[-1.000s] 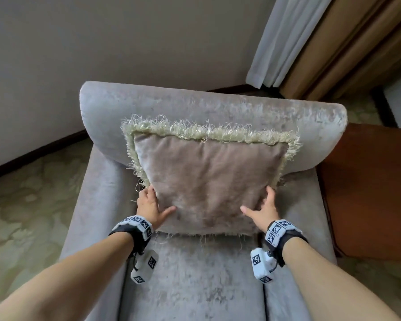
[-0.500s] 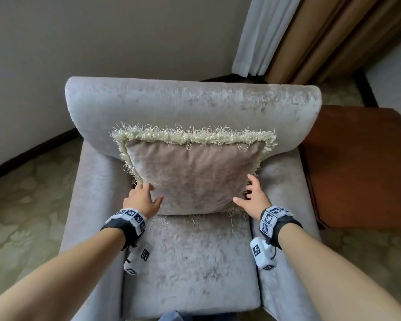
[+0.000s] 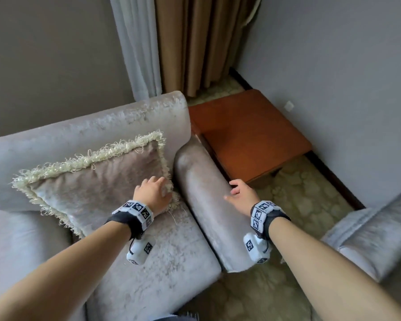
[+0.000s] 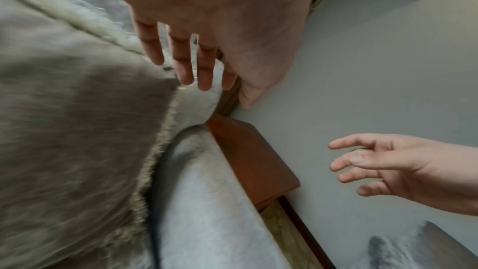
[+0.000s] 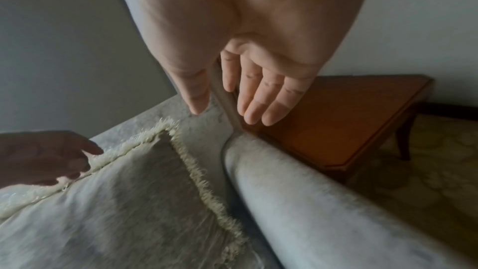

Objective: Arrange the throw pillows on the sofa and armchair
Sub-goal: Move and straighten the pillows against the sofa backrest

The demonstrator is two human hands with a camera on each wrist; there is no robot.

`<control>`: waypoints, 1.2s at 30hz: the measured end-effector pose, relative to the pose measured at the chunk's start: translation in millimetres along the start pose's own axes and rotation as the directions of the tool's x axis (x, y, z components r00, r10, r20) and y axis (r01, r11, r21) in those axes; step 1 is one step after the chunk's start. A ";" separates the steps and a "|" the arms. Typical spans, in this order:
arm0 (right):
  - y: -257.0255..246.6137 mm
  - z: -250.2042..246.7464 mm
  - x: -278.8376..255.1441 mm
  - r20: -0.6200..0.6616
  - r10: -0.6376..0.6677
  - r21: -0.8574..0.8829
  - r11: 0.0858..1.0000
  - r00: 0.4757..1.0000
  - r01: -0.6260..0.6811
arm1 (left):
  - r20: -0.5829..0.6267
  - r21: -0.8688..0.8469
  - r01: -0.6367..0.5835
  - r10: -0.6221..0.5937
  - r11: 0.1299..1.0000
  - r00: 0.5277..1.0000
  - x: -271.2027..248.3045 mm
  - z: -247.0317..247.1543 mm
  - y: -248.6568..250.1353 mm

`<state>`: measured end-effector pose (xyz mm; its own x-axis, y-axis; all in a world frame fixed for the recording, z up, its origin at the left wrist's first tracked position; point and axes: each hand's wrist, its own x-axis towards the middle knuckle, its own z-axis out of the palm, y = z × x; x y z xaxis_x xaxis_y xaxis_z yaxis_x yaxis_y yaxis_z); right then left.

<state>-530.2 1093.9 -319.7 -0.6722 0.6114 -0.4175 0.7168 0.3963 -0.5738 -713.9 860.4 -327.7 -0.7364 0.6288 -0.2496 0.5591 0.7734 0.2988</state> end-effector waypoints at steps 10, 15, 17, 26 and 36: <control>188.6 -157.9 -126.2 -0.194 0.111 0.048 0.993 0.975 -0.104 | 0.042 0.003 -0.308 0.308 0.951 0.951 -46.0 29.1 251.1; 275.0 -214.6 -183.7 -0.299 0.215 0.111 0.976 0.930 -0.190 | 0.111 0.028 -0.476 0.471 0.879 0.875 -73.4 48.2 375.2; 302.5 -232.5 -199.4 -0.339 0.251 0.142 0.966 0.907 -0.214 | 0.143 0.057 -0.534 0.523 0.843 0.841 -78.7 52.5 416.4; 430.2 -286.5 -261.5 -0.391 0.449 0.291 0.888 0.803 -0.355 | 0.321 0.140 -0.752 0.688 0.645 0.650 -72.3 108.5 603.9; 560.0 -350.5 -397.3 -0.408 0.817 0.599 0.576 0.407 -0.556 | 0.458 0.042 -0.981 0.869 0.189 0.187 -107.8 201.7 845.5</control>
<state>203.2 1312.9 -228.2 0.3875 0.8522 -0.3515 0.6759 -0.5219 -0.5203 -85.0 1462.7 -234.0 0.5229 0.8265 -0.2084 0.8440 -0.4678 0.2625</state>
